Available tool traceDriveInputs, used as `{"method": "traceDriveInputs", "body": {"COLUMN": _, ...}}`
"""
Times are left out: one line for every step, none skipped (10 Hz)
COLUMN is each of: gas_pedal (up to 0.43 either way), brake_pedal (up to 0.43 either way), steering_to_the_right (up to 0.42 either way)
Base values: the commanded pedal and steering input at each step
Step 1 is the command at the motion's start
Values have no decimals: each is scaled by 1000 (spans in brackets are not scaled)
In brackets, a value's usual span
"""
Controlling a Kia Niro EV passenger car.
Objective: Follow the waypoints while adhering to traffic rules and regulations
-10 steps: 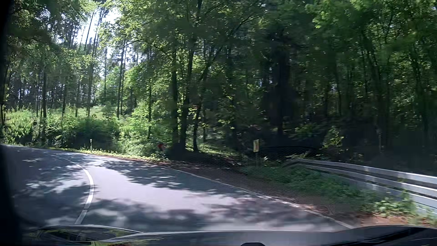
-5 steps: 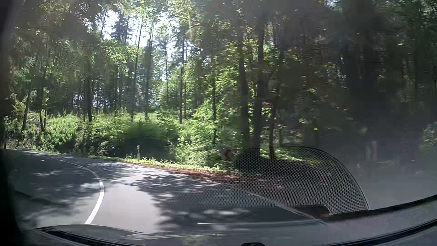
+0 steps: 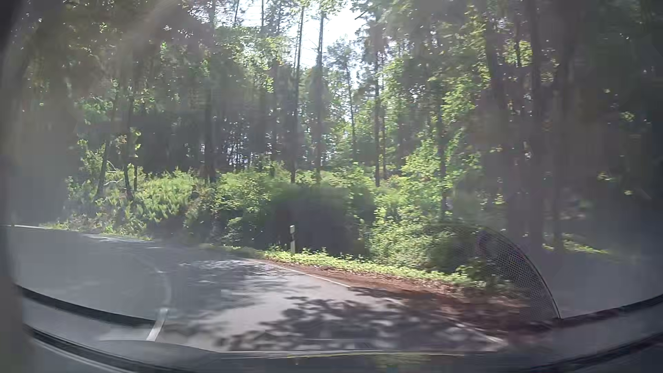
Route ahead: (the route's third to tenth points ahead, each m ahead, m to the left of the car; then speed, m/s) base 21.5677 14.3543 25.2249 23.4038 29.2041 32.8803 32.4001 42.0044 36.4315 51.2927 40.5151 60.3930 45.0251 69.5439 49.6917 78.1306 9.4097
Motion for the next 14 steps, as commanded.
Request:
{"method": "traceDriveInputs", "body": {"gas_pedal": 287, "brake_pedal": 0, "steering_to_the_right": -245}}
{"method": "traceDriveInputs", "body": {"gas_pedal": 287, "brake_pedal": 0, "steering_to_the_right": -245}}
{"method": "traceDriveInputs", "body": {"gas_pedal": 299, "brake_pedal": 0, "steering_to_the_right": -244}}
{"method": "traceDriveInputs", "body": {"gas_pedal": 311, "brake_pedal": 0, "steering_to_the_right": -239}}
{"method": "traceDriveInputs", "body": {"gas_pedal": 311, "brake_pedal": 0, "steering_to_the_right": -235}}
{"method": "traceDriveInputs", "body": {"gas_pedal": 311, "brake_pedal": 0, "steering_to_the_right": -236}}
{"method": "traceDriveInputs", "body": {"gas_pedal": 319, "brake_pedal": 0, "steering_to_the_right": -237}}
{"method": "traceDriveInputs", "body": {"gas_pedal": 331, "brake_pedal": 0, "steering_to_the_right": -237}}
{"method": "traceDriveInputs", "body": {"gas_pedal": 331, "brake_pedal": 0, "steering_to_the_right": -236}}
{"method": "traceDriveInputs", "body": {"gas_pedal": 331, "brake_pedal": 0, "steering_to_the_right": -235}}
{"method": "traceDriveInputs", "body": {"gas_pedal": 331, "brake_pedal": 0, "steering_to_the_right": -235}}
{"method": "traceDriveInputs", "body": {"gas_pedal": 331, "brake_pedal": 0, "steering_to_the_right": -234}}
{"method": "traceDriveInputs", "body": {"gas_pedal": 331, "brake_pedal": 0, "steering_to_the_right": -233}}
{"method": "traceDriveInputs", "body": {"gas_pedal": 331, "brake_pedal": 0, "steering_to_the_right": -232}}
